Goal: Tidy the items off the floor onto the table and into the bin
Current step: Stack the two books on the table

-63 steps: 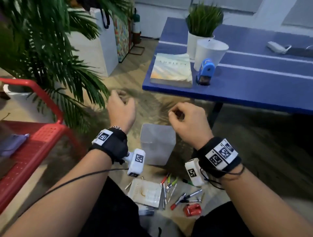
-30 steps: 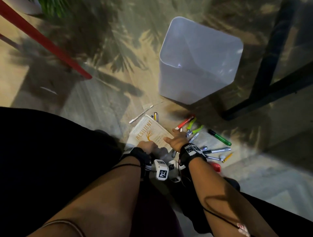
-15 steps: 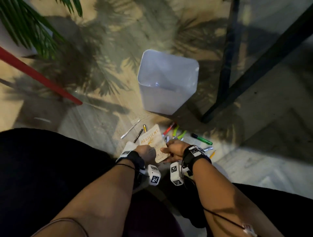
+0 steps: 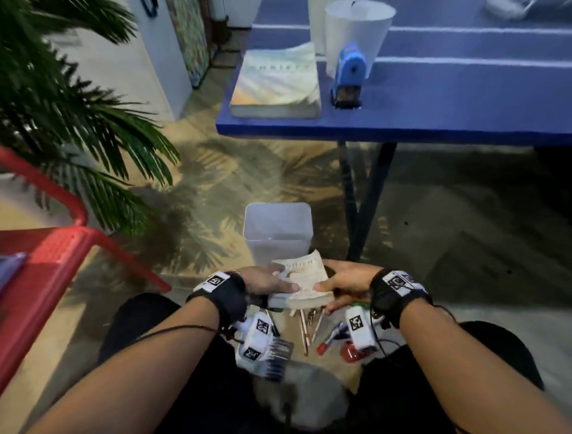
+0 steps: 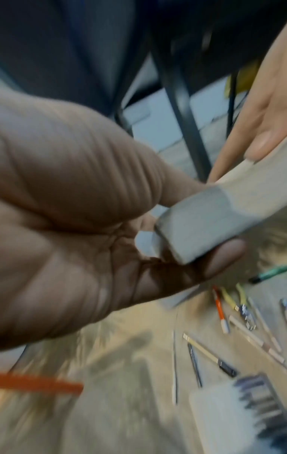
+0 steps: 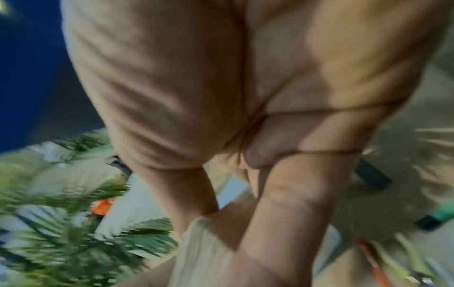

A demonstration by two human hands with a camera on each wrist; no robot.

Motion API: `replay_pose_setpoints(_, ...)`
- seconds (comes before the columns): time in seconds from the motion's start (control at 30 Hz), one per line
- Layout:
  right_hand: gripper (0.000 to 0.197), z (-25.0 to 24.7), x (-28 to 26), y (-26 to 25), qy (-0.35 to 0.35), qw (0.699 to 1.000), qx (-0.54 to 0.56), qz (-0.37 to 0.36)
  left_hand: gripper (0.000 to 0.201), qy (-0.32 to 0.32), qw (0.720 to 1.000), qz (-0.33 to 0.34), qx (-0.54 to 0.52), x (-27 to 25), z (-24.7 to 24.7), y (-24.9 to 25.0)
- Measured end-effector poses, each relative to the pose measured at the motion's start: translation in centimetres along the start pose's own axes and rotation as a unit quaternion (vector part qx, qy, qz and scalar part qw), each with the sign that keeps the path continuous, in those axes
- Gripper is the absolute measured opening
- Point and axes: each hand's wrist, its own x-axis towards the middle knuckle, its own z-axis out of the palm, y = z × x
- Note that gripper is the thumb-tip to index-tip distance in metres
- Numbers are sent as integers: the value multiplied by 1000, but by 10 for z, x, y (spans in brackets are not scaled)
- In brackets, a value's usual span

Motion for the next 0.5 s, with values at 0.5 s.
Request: replay_pose_setpoints(0.5,90,66,-240,-124,25,952,-150,-267,73,46,963,243,103,-264,16,102)
